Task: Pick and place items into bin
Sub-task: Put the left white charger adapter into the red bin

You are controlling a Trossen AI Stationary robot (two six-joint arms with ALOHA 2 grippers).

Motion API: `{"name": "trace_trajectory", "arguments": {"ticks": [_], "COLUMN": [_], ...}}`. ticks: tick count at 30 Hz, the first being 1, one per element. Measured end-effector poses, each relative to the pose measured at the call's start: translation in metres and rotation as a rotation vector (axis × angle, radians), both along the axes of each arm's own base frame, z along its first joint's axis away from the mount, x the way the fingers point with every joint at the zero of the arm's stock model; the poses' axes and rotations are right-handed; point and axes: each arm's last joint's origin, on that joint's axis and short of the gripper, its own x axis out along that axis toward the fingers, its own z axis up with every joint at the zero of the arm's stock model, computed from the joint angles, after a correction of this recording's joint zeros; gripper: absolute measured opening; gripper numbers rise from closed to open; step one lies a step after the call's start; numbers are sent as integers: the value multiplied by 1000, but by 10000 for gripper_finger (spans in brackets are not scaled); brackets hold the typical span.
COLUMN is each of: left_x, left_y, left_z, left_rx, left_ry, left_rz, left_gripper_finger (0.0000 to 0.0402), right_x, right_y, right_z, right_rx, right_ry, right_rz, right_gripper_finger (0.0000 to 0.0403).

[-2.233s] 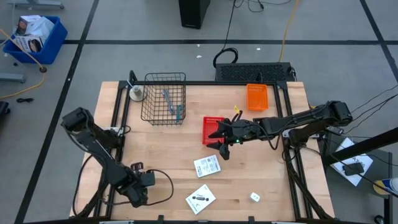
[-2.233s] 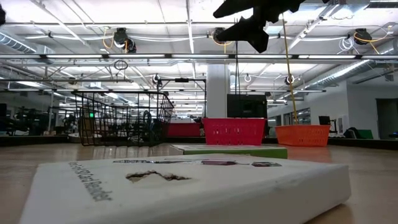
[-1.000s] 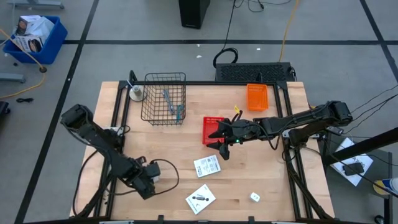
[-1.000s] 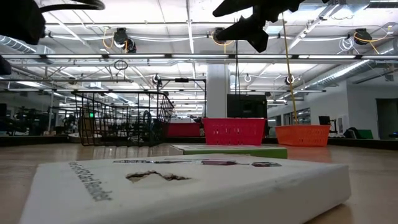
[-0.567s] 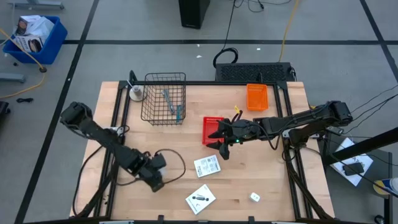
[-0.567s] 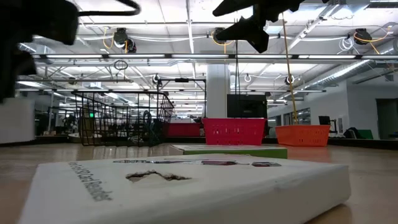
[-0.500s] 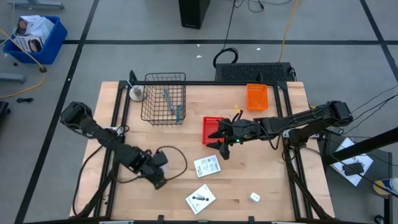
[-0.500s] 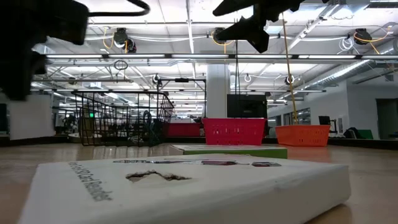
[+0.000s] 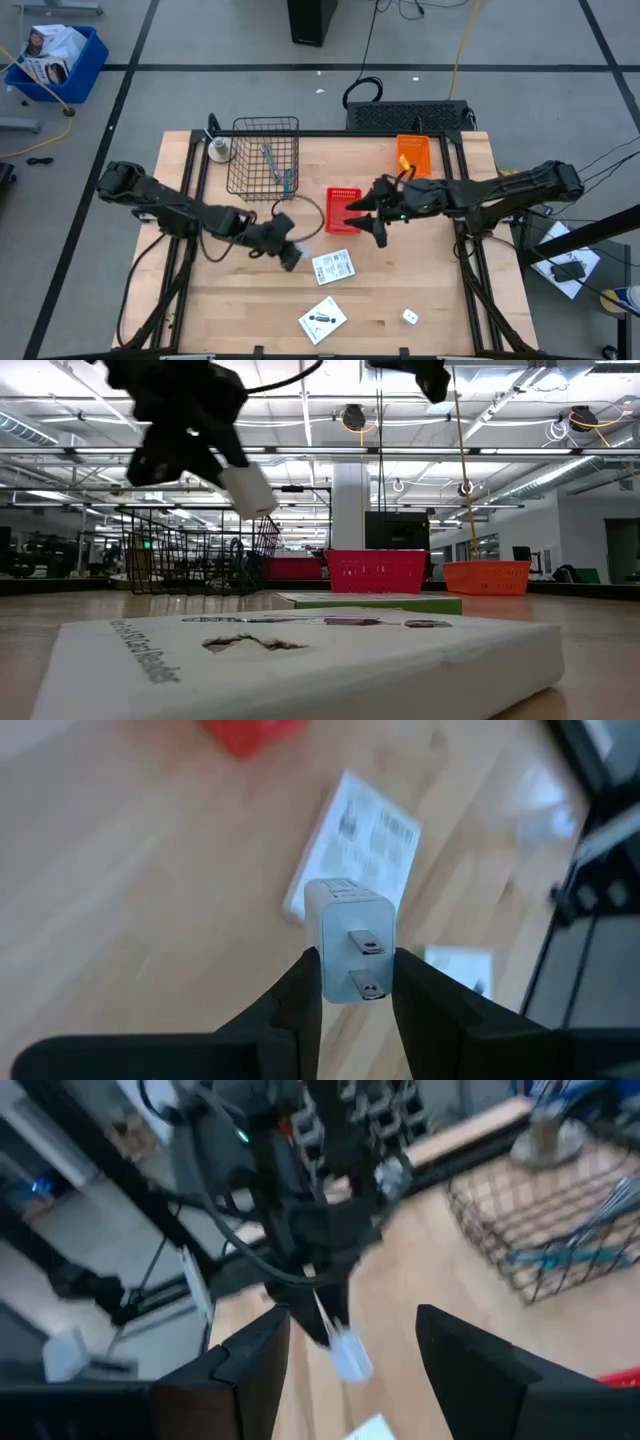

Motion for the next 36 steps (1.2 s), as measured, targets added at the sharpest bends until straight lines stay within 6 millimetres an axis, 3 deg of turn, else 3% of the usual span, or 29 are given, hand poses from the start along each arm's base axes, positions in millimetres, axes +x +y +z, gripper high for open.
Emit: {"name": "trace_trajectory", "arguments": {"ticks": [10, 20, 27, 31, 36], "left_x": [24, 34, 75, 102, 126], "left_y": [60, 106, 117, 124, 130], "left_z": [15, 28, 53, 51, 33], "left_rx": [0, 66, 165, 179, 156], "left_ry": [-204, -281, -229, -124, -22], "left_rz": [176, 278, 194, 139, 69], "left_gripper_finger": [101, 100, 100, 100, 100], "right_x": [-31, -42, -46, -54, -75], "right_y": [-5, -5, -3, -4, -8], "right_z": [30, 37, 42, 57, 72], "right_rx": [-6, 29, 26, 16, 4], "right_ry": [-125, -149, -183, -308, -393], "right_rz": [-20, -16, -3, 7, 6], "right_gripper_finger": [210, 210, 210, 210, 210]}}
